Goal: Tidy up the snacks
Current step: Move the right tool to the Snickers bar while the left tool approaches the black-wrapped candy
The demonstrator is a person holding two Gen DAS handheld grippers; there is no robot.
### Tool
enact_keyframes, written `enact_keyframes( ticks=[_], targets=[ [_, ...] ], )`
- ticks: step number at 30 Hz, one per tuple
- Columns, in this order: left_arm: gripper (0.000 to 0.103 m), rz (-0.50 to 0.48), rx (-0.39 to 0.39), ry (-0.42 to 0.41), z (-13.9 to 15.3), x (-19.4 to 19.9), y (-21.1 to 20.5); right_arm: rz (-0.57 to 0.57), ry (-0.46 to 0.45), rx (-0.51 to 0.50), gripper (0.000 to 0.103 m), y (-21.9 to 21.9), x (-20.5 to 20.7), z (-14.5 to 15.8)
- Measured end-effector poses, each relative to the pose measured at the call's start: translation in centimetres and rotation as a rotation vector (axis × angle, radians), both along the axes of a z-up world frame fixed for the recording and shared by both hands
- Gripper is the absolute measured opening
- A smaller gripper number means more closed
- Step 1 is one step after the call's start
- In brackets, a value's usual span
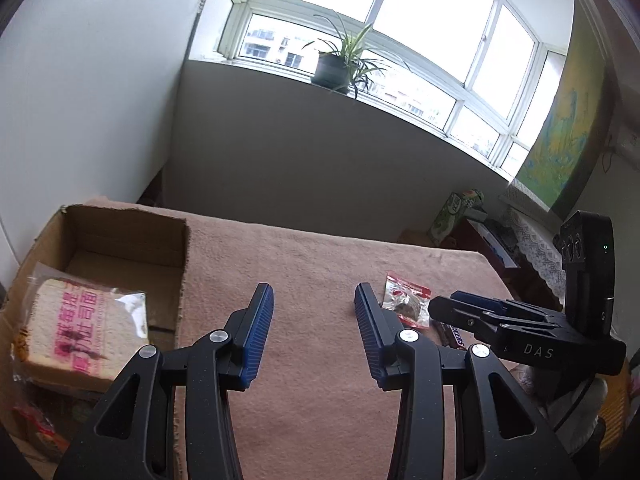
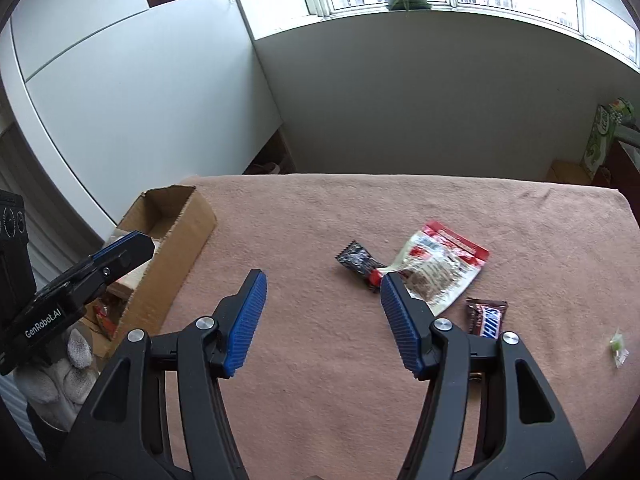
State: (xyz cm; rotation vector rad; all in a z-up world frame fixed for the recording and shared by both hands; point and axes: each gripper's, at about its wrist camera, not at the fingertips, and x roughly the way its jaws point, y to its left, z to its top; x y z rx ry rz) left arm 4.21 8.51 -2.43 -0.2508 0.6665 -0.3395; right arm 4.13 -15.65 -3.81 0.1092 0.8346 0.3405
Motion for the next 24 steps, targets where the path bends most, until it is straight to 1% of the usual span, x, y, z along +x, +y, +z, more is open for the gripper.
enact_keyframes(
  ticks=[2,6,11,18,24],
  targets=[
    [0.040,-0.035,0.003,0.035,-0.8,1.1,-1.7,-0.038,0.016,-0.015,0.062,-2.1,0.0,-0.6],
    [0.040,-0.091,-0.009,0.086,-1.8,2.8,-4.7,-0.084,0.070,-0.010,0.062,-5.8,0.7,-2.0],
    [0.040,-0.118,-0.063,0.152,-2.9,5.3,-7.5,-0.107,0.089,0.001,0.062,-8.8,0.7,-2.8],
    [0.040,-0.179,-0.011,0.209,-4.5,7.7,-12.0,-0.118,0.103,0.010,0.062,-11.3,0.4,-3.7],
    [0.040,-0.162,0.038,0.273,-6.0,9.5,-13.7,-0.120,0.105,0.030,0.062,-12.7,0.1,-3.8]
  ],
)
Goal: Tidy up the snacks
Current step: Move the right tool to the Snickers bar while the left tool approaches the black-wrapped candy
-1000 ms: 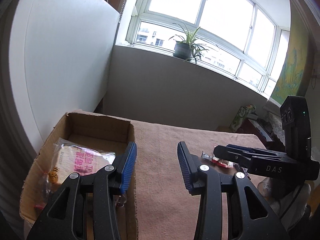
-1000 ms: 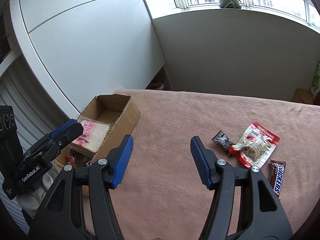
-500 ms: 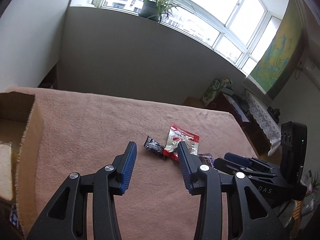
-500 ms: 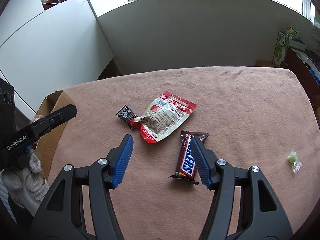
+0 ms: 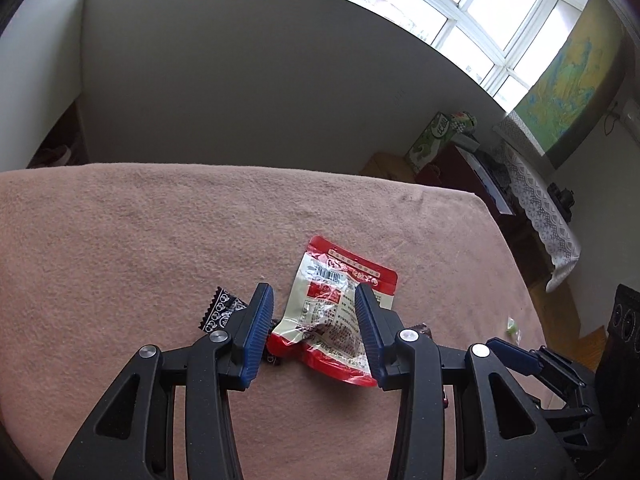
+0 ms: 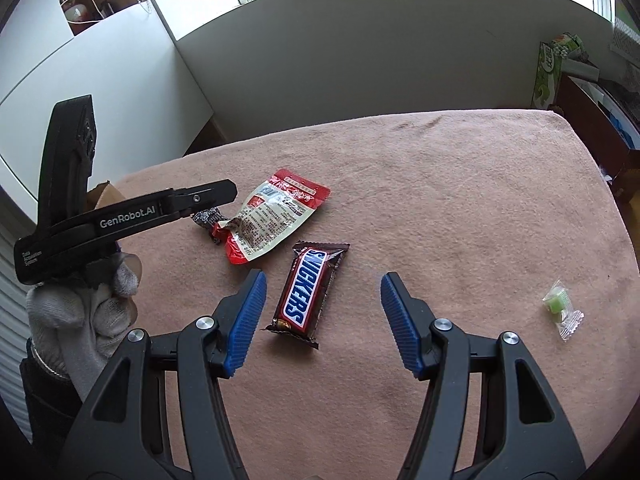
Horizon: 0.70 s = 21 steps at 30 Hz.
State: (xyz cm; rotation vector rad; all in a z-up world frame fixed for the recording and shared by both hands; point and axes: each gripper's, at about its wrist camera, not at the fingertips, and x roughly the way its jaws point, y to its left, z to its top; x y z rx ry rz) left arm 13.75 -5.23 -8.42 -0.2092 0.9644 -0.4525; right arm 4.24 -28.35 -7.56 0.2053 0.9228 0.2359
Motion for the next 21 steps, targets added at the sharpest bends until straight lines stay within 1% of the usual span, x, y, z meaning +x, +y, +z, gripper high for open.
enact_keyframes(
  ticks=[2,4,7,8,13,18,20,21],
  targets=[
    [0.040,0.002,0.033,0.003,-0.3,0.3,-0.2,0.002,-0.004,0.005,0.062,-0.1,-0.1,0.0],
    [0.040,0.006,0.093,-0.011,-0.5,0.5,-0.4,0.007,-0.007,0.010,0.062,-0.2,-0.1,0.0],
    [0.040,-0.006,0.154,0.005,-1.3,0.8,-0.3,0.011,-0.004,0.016,0.062,-0.2,-0.3,0.0],
    [0.040,-0.006,0.159,0.012,-1.5,0.8,-0.1,0.011,-0.002,0.016,0.062,-0.2,-0.3,0.0],
    [0.040,-0.026,0.126,0.018,-1.3,-0.5,1.3,0.014,0.009,0.015,0.062,0.0,-0.1,-0.4],
    [0.040,-0.056,0.161,-0.006,-1.3,-1.2,0.4,0.012,0.017,0.011,0.062,0.5,0.2,-0.5],
    [0.040,-0.026,0.174,-0.026,-1.0,-1.1,0.9,0.013,0.015,0.014,0.062,0.9,0.1,-0.4],
    [0.040,-0.012,0.162,-0.023,-0.9,-0.7,1.3,0.014,0.014,0.016,0.062,1.1,0.1,-0.4]
  ],
)
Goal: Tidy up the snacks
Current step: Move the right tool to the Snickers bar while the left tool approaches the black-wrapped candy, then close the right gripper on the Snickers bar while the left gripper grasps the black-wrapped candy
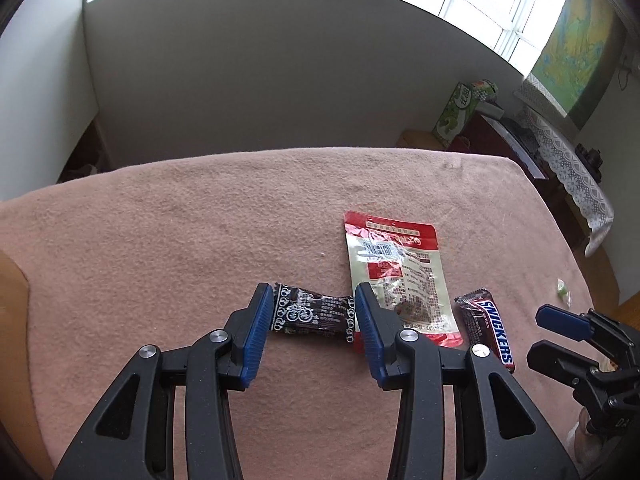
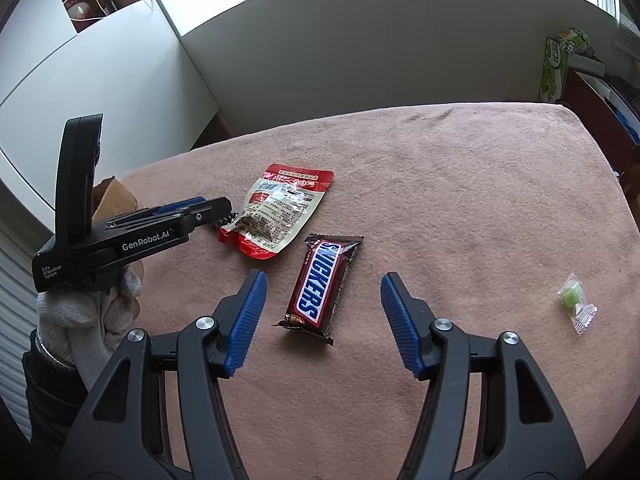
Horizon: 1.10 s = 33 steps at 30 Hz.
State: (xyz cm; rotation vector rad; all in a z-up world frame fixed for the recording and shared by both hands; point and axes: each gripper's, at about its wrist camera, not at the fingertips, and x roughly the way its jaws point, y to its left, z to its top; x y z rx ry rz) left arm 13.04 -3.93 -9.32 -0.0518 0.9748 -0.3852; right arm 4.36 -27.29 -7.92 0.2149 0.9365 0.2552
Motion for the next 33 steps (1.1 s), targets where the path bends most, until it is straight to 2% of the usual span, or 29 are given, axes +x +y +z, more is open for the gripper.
enact_keyframes(
  ticks=[2,5,11,15,21,28,33],
  targets=[
    [0.040,0.053,-0.055,0.011,0.0,1.1,1.0,0.004,0.000,0.007,0.062,0.3,0.1,0.0],
    [0.040,0.049,-0.112,0.058,-0.7,2.6,1.3,0.013,-0.001,-0.003,0.062,0.8,0.1,-0.1],
    [0.040,-0.012,-0.106,0.080,-1.1,3.0,-0.1,0.013,0.021,-0.023,0.062,0.8,0.7,-1.1],
    [0.039,-0.045,-0.103,0.083,-1.0,1.8,0.3,0.010,0.023,-0.024,0.062,0.6,0.8,-1.2],
    [0.039,-0.096,-0.043,0.056,-0.9,-1.5,0.3,-0.002,0.016,-0.011,0.062,0.0,0.5,-0.9],
    [0.039,-0.157,0.159,-0.065,-1.2,-3.5,-2.1,0.007,0.020,-0.011,0.062,0.1,0.5,-1.0],
    [0.040,-0.149,0.185,-0.095,-1.3,-2.8,-2.7,0.025,0.032,-0.041,0.062,1.3,0.9,-1.5]
  ],
)
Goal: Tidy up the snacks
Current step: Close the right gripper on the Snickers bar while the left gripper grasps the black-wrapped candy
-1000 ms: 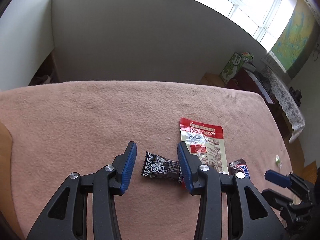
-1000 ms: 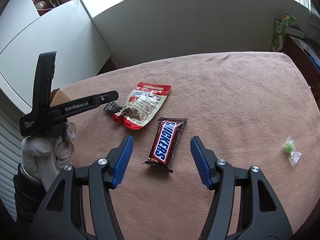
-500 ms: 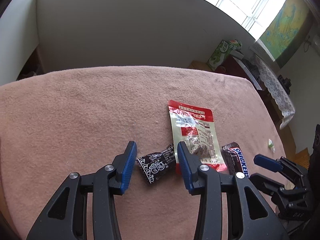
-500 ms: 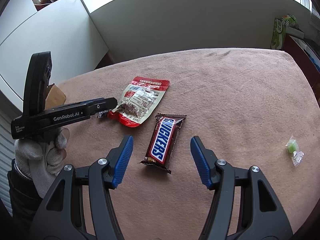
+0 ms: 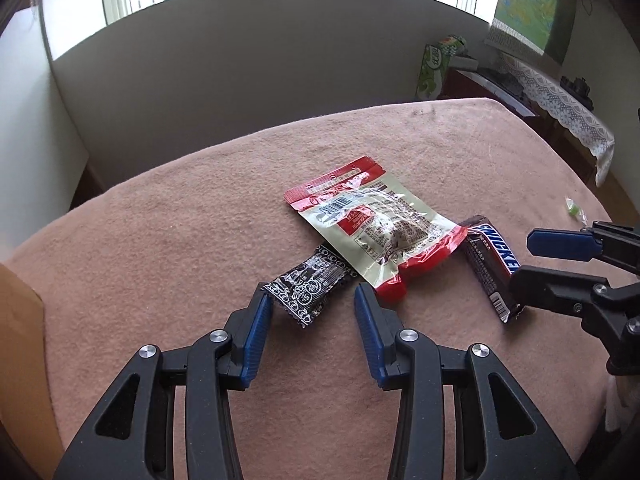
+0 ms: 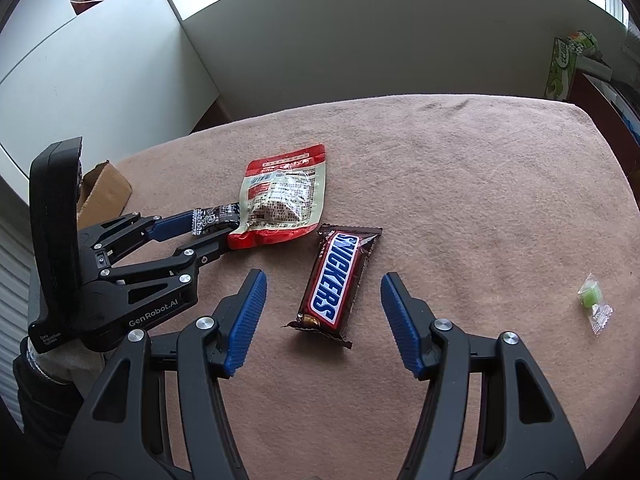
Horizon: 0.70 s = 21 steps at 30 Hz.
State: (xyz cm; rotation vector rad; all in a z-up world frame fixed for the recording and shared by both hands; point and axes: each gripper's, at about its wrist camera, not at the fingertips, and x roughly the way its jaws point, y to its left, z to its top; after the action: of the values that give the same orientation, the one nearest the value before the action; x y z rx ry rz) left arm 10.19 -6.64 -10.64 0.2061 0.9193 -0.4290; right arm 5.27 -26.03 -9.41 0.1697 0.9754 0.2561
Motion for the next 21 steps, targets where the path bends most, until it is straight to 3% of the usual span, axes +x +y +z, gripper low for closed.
enact_keyframes(
  ticks=[7,10,14,15,17,21],
  targets=[
    [0.040,-0.022,0.012,-0.015,0.0,-0.3,-0.2,0.015,0.019,-0.085,0.062,1.3,0.5,-0.9],
    [0.028,-0.038,0.012,-0.016,0.1,-0.7,-0.4,0.001,0.029,-0.107,0.052,1.3,0.6,-1.3],
    [0.028,-0.053,0.033,-0.031,0.2,-1.1,-0.8,-0.004,0.029,-0.097,0.050,1.0,0.8,-1.3],
    [0.028,-0.049,0.036,-0.032,0.2,-1.0,-0.8,-0.004,0.029,-0.098,0.050,1.0,0.8,-1.3],
    [0.051,-0.024,0.053,-0.041,0.1,-0.8,-0.7,-0.001,0.026,-0.104,0.050,0.8,0.7,-1.2],
    [0.054,-0.004,0.028,-0.044,0.0,-0.3,-0.4,-0.002,0.023,-0.115,0.050,0.9,0.7,-1.1]
  ],
)
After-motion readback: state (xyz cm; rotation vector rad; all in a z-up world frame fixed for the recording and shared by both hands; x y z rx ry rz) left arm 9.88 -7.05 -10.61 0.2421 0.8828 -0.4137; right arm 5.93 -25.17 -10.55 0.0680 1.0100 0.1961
